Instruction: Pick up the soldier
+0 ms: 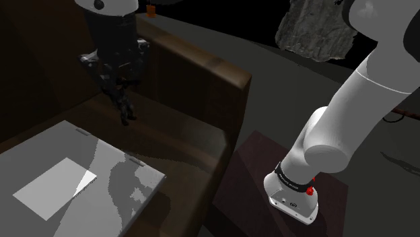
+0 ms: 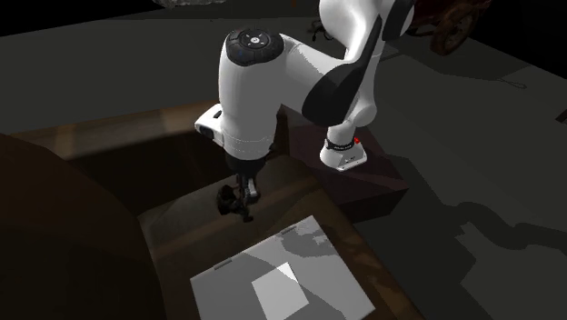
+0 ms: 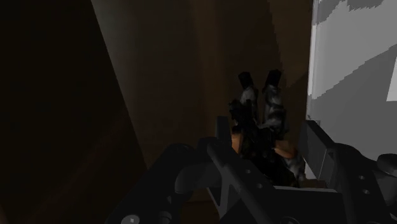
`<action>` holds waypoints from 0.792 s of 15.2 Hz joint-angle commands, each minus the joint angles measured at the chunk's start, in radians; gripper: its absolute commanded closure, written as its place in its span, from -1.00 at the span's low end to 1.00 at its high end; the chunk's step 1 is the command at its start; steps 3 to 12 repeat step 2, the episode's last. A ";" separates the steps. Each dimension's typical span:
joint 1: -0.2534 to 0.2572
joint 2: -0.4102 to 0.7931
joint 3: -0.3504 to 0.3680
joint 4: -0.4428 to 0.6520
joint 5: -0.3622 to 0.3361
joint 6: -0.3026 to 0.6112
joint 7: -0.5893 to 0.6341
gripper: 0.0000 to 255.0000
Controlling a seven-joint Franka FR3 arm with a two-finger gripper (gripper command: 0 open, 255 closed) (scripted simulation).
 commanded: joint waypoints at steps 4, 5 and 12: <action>0.001 0.001 0.001 0.015 -0.001 -0.015 0.000 1.00; 0.001 0.001 0.001 0.015 -0.001 -0.015 0.000 1.00; 0.001 0.001 0.001 0.015 -0.001 -0.015 0.000 1.00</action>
